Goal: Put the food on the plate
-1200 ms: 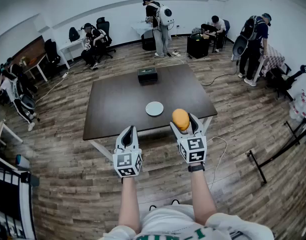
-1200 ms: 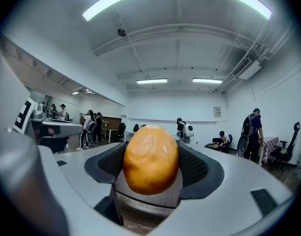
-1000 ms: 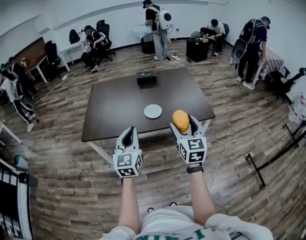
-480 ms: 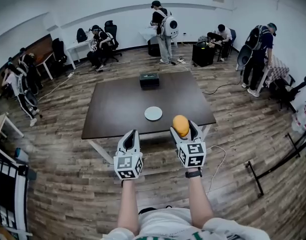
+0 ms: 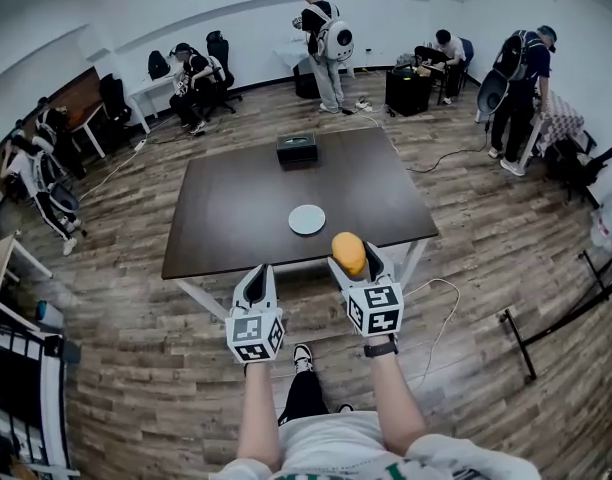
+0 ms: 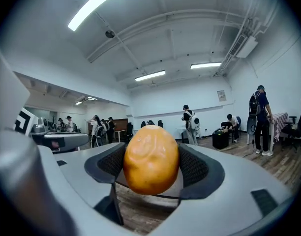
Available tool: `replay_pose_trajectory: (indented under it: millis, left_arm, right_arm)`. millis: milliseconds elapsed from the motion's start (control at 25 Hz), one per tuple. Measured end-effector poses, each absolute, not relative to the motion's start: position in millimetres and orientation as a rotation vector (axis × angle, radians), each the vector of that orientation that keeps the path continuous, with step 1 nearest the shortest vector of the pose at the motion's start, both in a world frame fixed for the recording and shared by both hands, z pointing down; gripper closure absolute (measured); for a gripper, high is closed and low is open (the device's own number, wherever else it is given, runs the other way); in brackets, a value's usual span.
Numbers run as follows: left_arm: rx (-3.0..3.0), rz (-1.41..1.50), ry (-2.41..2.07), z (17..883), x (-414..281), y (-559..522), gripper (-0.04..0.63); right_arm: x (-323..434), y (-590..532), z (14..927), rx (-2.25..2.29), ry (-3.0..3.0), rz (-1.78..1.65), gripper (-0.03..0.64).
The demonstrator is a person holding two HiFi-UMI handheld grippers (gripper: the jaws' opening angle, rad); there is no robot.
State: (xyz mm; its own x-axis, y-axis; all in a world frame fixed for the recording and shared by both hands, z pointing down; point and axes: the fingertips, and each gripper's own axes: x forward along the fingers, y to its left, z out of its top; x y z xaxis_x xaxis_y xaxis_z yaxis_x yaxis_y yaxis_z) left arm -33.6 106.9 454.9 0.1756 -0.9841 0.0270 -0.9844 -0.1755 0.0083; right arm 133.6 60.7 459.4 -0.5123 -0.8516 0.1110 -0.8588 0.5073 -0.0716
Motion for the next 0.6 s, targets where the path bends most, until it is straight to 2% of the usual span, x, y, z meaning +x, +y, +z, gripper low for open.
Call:
replay_pose_trajectory:
  millis: [280, 600]
  left_arm:
    - [2.425, 0.024, -1.953, 462, -49, 8, 0.583]
    - [2.470, -0.037, -1.948, 439, -106, -126, 0.583]
  right_arm:
    - [113, -32, 463, 1.539, -2.643, 0.180, 0.268]
    - [66, -153, 451, 1.573, -2.576, 0.119, 0.268]
